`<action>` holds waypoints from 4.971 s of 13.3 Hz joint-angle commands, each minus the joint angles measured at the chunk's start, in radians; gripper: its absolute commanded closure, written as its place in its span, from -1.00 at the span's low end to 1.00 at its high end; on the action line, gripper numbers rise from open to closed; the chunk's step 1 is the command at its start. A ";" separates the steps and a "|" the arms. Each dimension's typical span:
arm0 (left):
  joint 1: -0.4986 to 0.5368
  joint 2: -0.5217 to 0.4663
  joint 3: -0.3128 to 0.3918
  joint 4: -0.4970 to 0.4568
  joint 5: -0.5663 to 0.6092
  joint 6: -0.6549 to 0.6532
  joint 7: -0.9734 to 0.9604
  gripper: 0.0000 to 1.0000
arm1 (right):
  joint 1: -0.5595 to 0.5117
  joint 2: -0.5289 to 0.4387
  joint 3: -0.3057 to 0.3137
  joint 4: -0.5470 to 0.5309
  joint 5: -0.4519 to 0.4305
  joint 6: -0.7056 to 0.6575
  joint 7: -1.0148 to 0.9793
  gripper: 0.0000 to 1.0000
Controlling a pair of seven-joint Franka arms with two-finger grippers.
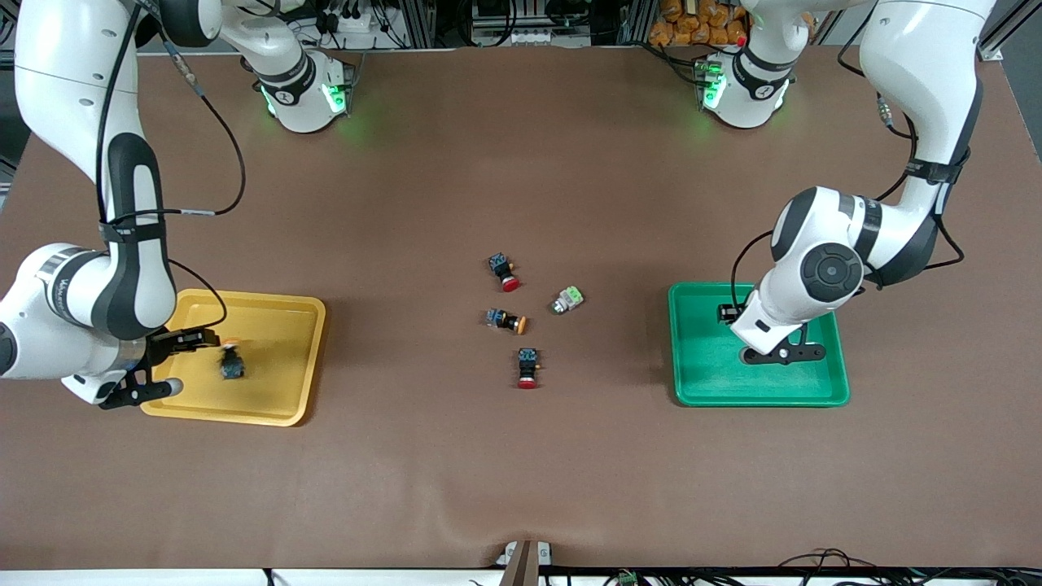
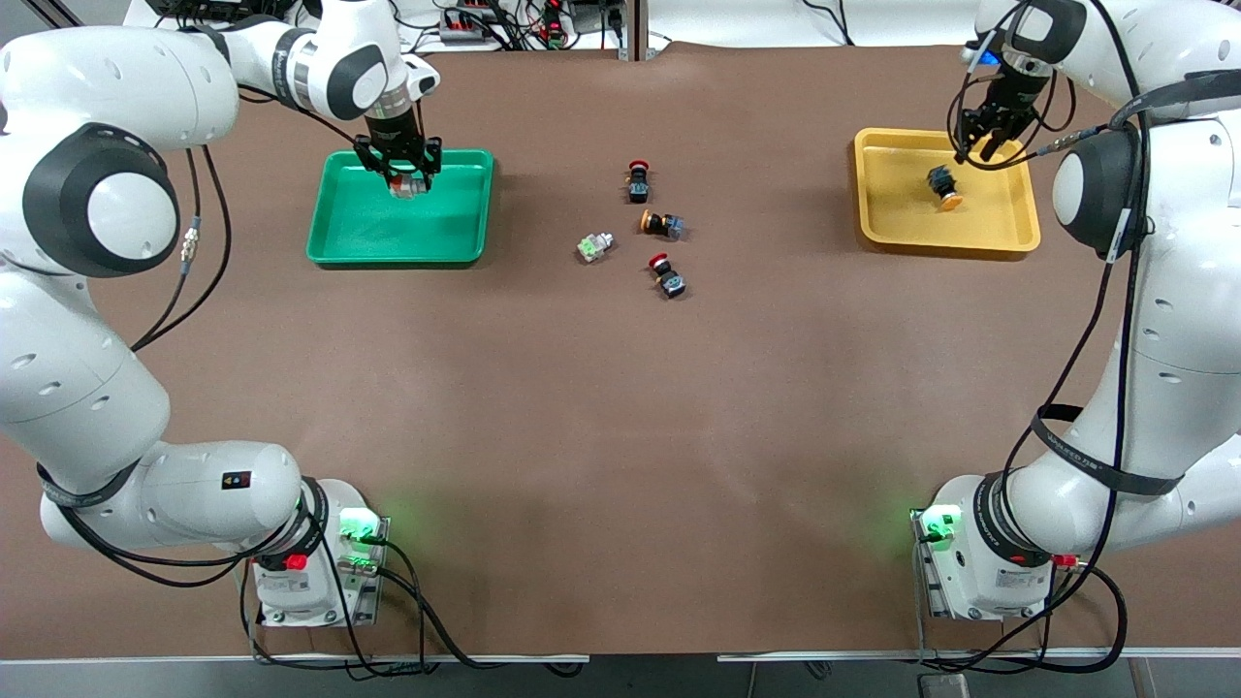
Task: Place green and yellow buttons in trays
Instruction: 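Place the orange button in the green tray while the right gripper fills the yellow tray, then reach the green-body button with the left gripper while the right gripper reaches another yellow-cap button, then grasp the green-body button with the left gripper while the right gripper grasps the yellow-cap button, then place the green button in the green tray while the right gripper fills the yellow tray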
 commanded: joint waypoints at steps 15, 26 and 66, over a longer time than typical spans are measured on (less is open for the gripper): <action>0.144 0.119 -0.011 0.004 0.174 0.189 0.098 -1.00 | 0.440 0.060 0.218 0.127 -0.001 0.244 -0.160 -1.00; 0.014 0.110 -0.227 0.001 0.080 0.125 -0.294 -1.00 | 0.679 0.150 0.218 0.008 -0.003 0.536 -0.147 -1.00; -0.222 0.228 -0.154 0.190 0.106 0.136 -0.934 1.00 | -0.045 -0.167 0.209 -0.166 -0.003 0.166 -0.842 -1.00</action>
